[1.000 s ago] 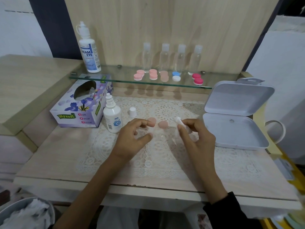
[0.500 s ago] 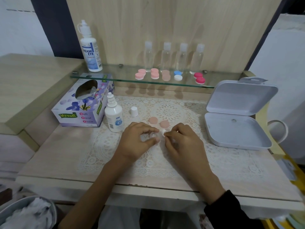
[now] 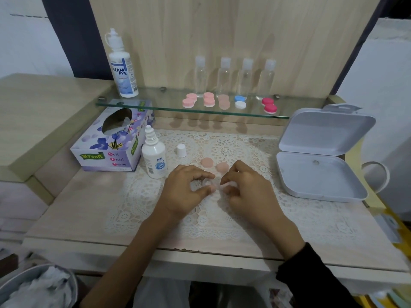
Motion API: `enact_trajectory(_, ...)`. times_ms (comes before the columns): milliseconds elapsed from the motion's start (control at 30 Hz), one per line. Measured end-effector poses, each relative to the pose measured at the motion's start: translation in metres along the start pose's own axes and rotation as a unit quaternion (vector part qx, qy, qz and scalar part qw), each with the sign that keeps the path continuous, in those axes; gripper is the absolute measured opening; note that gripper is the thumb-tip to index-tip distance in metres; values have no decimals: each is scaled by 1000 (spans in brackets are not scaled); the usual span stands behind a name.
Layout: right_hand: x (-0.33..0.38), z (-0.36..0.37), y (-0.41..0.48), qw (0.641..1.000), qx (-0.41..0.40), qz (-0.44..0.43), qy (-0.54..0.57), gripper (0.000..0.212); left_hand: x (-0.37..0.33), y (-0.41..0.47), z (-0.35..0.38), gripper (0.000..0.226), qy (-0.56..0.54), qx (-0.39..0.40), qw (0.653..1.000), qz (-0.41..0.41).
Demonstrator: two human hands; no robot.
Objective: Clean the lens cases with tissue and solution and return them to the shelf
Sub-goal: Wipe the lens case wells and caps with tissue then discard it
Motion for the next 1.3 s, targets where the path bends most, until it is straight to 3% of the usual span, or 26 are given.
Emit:
enact_trajectory(400, -18, 13, 1, 991, 30, 30, 130, 14, -1, -1, -1, 25, 0, -1, 1000, -10)
enact_trajectory(533, -24, 2, -6, 914, -96, 109, 378, 21, -1, -1, -2, 25, -3, -1, 1000, -14)
enact_trajectory(700, -16, 5, -7, 973, -108, 31, 202, 11, -1, -1, -2, 25, -4, 0, 1000, -13)
enact_trajectory(900, 2, 5, -15, 994, -85, -43, 48, 23, -2, -1, -2, 25, 2, 3, 1000, -10)
enact_trajectory(1000, 3, 7, -12, 997, -64, -34, 11, 23, -1, -1, -1, 26, 7, 2, 1000, -9)
enact_trajectory(1133, -1, 8, -8, 997, -65, -31, 0, 7, -2, -1, -1, 26, 7, -2, 1000, -4)
enact_trajectory(1300, -5, 12, -6, 998, -60, -23, 17, 8, -1, -2, 0, 32, 14, 7, 1000, 9)
Point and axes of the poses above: each hand's wrist, its own y-axis towards the middle knuckle, its own z-axis out of the palm, x = y × z, the point moved 5 cm from there along y, towards the middle knuckle, and after that the axes turned 13 degrees about y, right-handed, at the moved point
